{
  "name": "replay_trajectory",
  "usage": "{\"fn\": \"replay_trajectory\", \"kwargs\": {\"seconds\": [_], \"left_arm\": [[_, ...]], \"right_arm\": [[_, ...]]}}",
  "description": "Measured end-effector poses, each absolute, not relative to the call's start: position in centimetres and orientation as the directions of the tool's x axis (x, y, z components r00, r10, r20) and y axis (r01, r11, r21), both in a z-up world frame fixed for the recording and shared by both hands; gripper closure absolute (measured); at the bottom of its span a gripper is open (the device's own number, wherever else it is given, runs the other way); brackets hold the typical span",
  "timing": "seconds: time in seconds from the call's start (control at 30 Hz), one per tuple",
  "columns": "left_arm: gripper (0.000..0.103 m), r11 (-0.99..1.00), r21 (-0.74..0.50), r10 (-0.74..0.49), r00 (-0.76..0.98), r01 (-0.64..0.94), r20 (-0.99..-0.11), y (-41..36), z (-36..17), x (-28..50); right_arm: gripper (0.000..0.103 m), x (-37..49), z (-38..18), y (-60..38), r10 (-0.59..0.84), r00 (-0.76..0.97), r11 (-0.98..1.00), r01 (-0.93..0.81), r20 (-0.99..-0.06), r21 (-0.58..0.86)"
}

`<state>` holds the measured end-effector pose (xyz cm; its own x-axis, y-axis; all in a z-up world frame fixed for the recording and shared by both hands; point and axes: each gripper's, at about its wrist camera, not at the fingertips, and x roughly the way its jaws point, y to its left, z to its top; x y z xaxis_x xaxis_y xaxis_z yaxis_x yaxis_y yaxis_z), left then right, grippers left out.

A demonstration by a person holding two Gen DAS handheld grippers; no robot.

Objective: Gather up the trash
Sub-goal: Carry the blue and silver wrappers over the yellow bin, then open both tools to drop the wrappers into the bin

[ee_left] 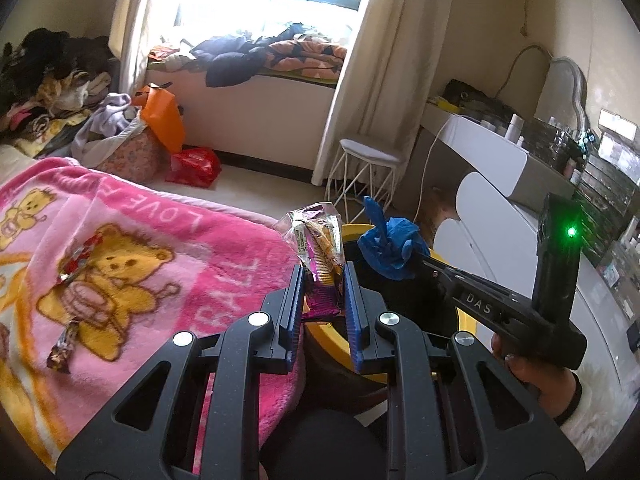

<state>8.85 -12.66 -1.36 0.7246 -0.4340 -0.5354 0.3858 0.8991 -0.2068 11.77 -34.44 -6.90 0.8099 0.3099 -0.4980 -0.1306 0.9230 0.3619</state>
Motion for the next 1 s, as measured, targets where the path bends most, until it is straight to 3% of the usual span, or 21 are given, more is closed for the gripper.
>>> {"fn": "replay_trajectory", "kwargs": {"seconds": [1.0], "left_arm": [[0.089,0.857,-0.184,-0.488,0.645,0.481,-0.588,-19.2,-4.1,10.4]], "right_arm": [[0.095,12.2,-10.0,-40.0,0.162,0.805,0.931,0.066,-0.57,0.359]]}}
